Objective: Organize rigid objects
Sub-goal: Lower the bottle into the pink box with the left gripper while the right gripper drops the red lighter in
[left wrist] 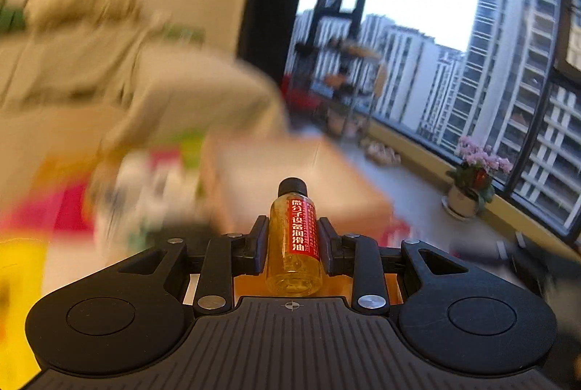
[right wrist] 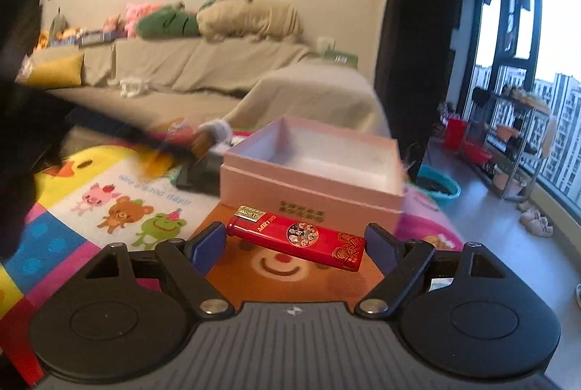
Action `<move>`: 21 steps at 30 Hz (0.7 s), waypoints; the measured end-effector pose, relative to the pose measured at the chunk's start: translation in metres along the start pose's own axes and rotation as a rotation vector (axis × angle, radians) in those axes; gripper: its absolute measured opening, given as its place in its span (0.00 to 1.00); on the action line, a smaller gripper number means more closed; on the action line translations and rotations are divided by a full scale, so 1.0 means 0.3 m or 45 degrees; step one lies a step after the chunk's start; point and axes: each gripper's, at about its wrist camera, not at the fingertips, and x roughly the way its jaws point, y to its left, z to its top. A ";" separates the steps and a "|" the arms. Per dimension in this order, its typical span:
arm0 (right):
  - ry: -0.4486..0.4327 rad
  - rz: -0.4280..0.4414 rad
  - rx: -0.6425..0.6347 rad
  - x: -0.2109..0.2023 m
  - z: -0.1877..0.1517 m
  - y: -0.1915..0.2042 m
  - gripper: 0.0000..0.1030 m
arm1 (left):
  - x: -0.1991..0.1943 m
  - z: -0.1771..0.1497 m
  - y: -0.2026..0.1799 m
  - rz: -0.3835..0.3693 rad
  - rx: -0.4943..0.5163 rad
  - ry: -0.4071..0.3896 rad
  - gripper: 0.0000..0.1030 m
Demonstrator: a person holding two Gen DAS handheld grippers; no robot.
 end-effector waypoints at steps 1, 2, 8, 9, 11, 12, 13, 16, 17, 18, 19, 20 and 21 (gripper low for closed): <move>-0.020 -0.010 -0.005 -0.012 -0.009 -0.010 0.81 | 0.040 0.050 -0.027 0.007 0.025 -0.057 0.31; -0.033 -0.023 -0.010 -0.020 -0.016 -0.016 0.81 | 0.072 0.083 -0.042 0.005 0.035 -0.097 0.31; -0.044 -0.051 0.035 -0.046 -0.031 -0.068 0.81 | 0.203 0.172 -0.030 0.061 -0.041 -0.124 0.34; -0.046 -0.057 0.043 -0.045 -0.032 -0.076 0.81 | 0.192 0.160 -0.015 0.054 -0.070 -0.124 0.34; -0.042 -0.056 0.066 -0.039 -0.033 -0.096 0.81 | 0.138 0.116 0.027 0.061 -0.114 -0.118 0.34; -0.033 -0.051 0.076 -0.027 -0.031 -0.101 0.81 | 0.114 0.087 0.049 0.073 -0.132 -0.110 0.34; -0.023 -0.046 0.081 -0.012 -0.024 -0.106 0.81 | 0.090 0.048 0.074 0.090 -0.153 -0.095 0.34; -0.033 -0.038 0.070 0.039 0.019 -0.109 0.81 | 0.020 -0.058 0.145 0.118 -0.186 -0.051 0.34; -0.039 -0.032 0.066 0.064 0.043 -0.109 0.81 | -0.007 -0.093 0.157 0.129 -0.182 -0.031 0.34; -0.040 -0.026 0.067 0.094 0.071 -0.112 0.81 | -0.016 -0.127 0.172 0.143 -0.174 -0.004 0.34; -0.035 -0.024 0.073 0.133 0.102 -0.116 0.81 | -0.025 -0.164 0.184 0.158 -0.162 0.029 0.34; -0.028 -0.027 0.082 0.173 0.134 -0.119 0.81 | -0.046 -0.190 0.190 0.167 -0.153 0.051 0.34; -0.027 -0.031 0.092 0.214 0.166 -0.122 0.81 | -0.052 -0.213 0.197 0.178 -0.143 0.076 0.34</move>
